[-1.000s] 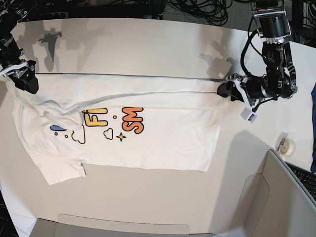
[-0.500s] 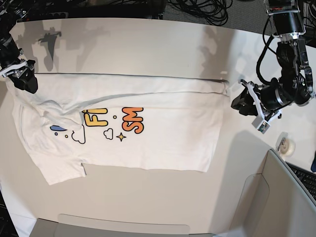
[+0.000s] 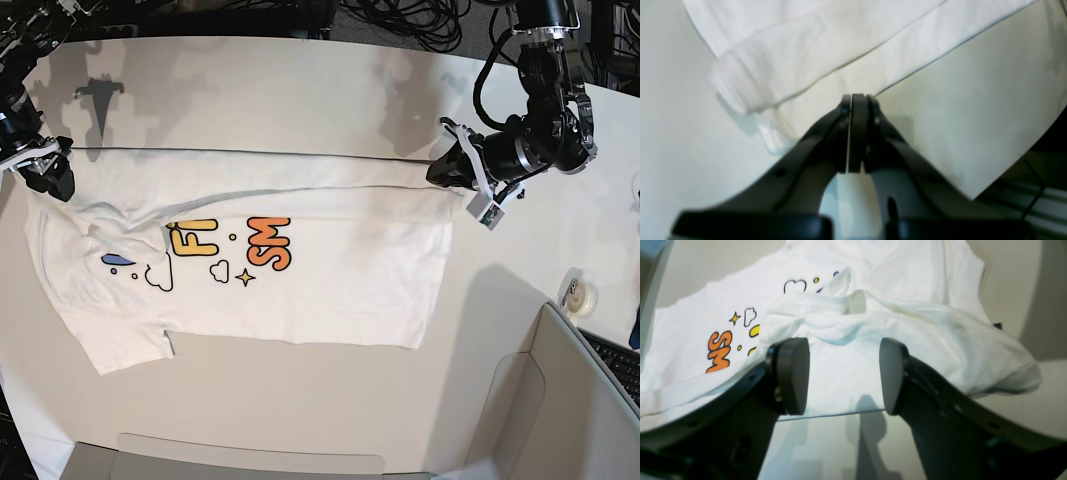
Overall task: Layout the t-shirt on the table in an organized manner, then fold the t-shirt properly
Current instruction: 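Move both grippers to the shirt's collar-side edge corners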
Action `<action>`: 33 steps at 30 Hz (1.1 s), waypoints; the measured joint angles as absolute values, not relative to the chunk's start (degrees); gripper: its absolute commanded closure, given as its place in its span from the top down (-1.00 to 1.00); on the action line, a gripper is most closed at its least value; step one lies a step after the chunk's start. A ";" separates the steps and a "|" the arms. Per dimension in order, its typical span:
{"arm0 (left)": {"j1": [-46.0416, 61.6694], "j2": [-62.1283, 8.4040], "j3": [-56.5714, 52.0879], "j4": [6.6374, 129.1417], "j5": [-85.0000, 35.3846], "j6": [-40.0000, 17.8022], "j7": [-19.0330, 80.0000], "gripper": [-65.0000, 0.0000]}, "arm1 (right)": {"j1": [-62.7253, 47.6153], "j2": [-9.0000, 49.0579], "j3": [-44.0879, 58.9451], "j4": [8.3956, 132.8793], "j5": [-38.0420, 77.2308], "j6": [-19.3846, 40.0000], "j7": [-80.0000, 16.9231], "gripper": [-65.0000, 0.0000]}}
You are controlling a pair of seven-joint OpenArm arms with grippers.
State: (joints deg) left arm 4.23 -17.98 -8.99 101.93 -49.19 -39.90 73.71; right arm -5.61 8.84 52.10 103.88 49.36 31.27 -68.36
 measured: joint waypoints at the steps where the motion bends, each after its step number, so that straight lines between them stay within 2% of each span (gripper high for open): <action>1: 3.53 -18.02 -8.99 101.93 -49.21 -39.94 73.65 -1.00 | -5.34 8.71 51.81 103.88 49.12 31.24 -68.49 -0.23; 2: 2.90 -18.17 -8.99 101.93 -49.08 -39.90 73.47 -1.00 | -5.13 8.71 51.31 103.88 47.90 31.24 -68.42 -0.41; 4: 2.35 -18.35 -9.02 102.06 -49.25 -39.90 73.01 -1.00 | -4.19 8.95 50.19 103.88 45.08 31.27 -68.64 -0.91; 5: 2.42 -18.24 -8.99 102.06 -49.28 -39.94 73.17 -1.00 | -3.64 8.97 50.19 103.88 44.45 31.24 -68.36 -1.00; 12: 1.23 -18.63 -6.55 102.02 -47.92 -39.90 73.03 -1.00 | -0.40 7.90 50.22 103.88 28.88 31.27 -67.94 -1.00; 15: 1.45 -18.26 -1.28 102.04 -38.83 -39.86 71.31 -1.00 | 0.32 7.20 50.04 103.88 23.31 31.24 -67.96 -1.00; 19: 0.75 -17.04 7.27 101.89 -27.00 -40.12 64.77 -1.00 | 0.12 6.85 50.17 103.88 18.55 31.24 -67.46 -1.00; 24: 0.80 -15.16 10.90 101.23 -12.58 -40.16 60.27 -1.00 | -0.64 6.48 50.09 103.88 12.08 31.22 -62.24 -1.00; 30: -0.23 -14.26 10.74 91.81 -7.25 -40.16 48.99 -1.00 | -0.80 5.37 50.11 103.04 10.68 31.22 -61.41 -1.00; 33: -0.71 -14.17 10.59 87.53 -6.44 -39.88 44.18 -1.00 | -0.19 5.85 50.11 98.08 10.44 31.22 -60.95 -1.00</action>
State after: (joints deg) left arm -0.71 -14.17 10.59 87.53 -6.44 -39.88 44.18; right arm -0.19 5.85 50.11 98.08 10.44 31.22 -60.95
